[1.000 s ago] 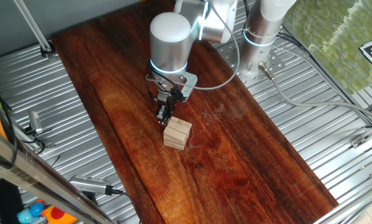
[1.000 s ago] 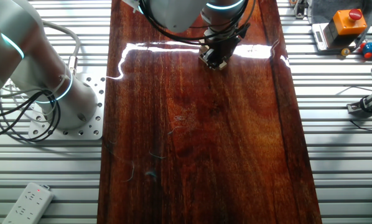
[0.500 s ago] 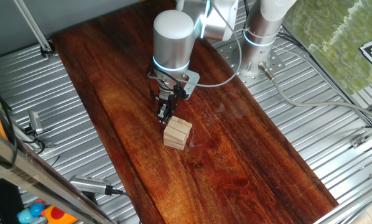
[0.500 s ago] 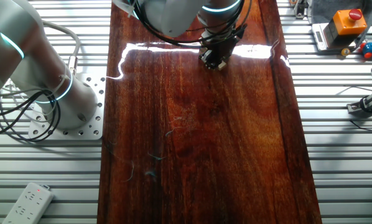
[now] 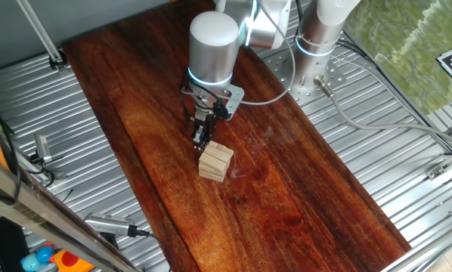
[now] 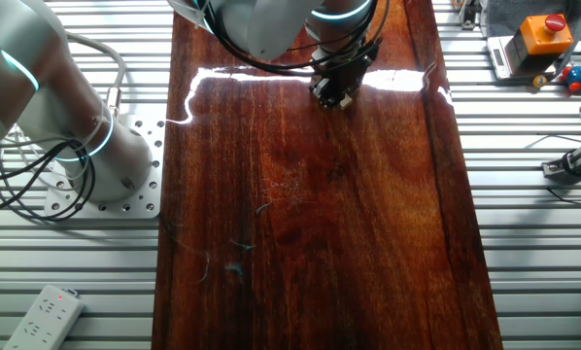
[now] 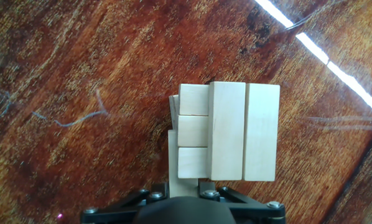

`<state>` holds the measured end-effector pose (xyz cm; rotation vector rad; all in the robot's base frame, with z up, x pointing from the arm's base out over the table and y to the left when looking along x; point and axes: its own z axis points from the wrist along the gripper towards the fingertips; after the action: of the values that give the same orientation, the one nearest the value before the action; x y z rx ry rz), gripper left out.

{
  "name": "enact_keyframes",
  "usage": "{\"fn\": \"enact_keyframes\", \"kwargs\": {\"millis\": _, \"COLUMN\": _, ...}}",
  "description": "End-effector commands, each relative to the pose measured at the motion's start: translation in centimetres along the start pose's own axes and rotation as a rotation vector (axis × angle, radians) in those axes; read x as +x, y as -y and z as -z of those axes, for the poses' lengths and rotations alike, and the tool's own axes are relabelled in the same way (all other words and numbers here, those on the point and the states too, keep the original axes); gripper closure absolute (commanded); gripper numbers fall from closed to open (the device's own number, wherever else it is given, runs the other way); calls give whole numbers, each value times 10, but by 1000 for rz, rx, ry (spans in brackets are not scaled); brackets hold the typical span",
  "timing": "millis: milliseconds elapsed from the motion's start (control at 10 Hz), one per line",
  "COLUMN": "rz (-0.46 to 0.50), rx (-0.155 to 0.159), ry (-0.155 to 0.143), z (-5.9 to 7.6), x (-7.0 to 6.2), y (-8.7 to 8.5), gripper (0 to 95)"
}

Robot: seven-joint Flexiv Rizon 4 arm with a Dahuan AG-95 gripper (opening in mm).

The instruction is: Play Jenga

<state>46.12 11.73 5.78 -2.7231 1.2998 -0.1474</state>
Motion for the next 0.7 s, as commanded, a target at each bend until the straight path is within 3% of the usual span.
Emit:
{"fn": "enact_keyframes", "kwargs": {"millis": 100, "rz": 1, "rx": 2, "ry": 0, "z": -1, "x": 0, "y": 0, "gripper": 760}}
{"fn": "enact_keyframes", "kwargs": {"millis": 300, "rz": 3, "rx": 3, "ry": -1, "z": -1, "x": 0, "y": 0, "gripper": 760}}
{"fn": "enact_keyframes", "kwargs": {"millis": 400, "rz": 2, "rx": 5, "ry": -2, "z": -1, "x": 0, "y": 0, "gripper": 950}}
{"fn": "enact_keyframes", "kwargs": {"millis": 700, "rz": 2, "rx": 8, "ry": -3, "z": -1, "x": 0, "y": 0, "gripper": 950}}
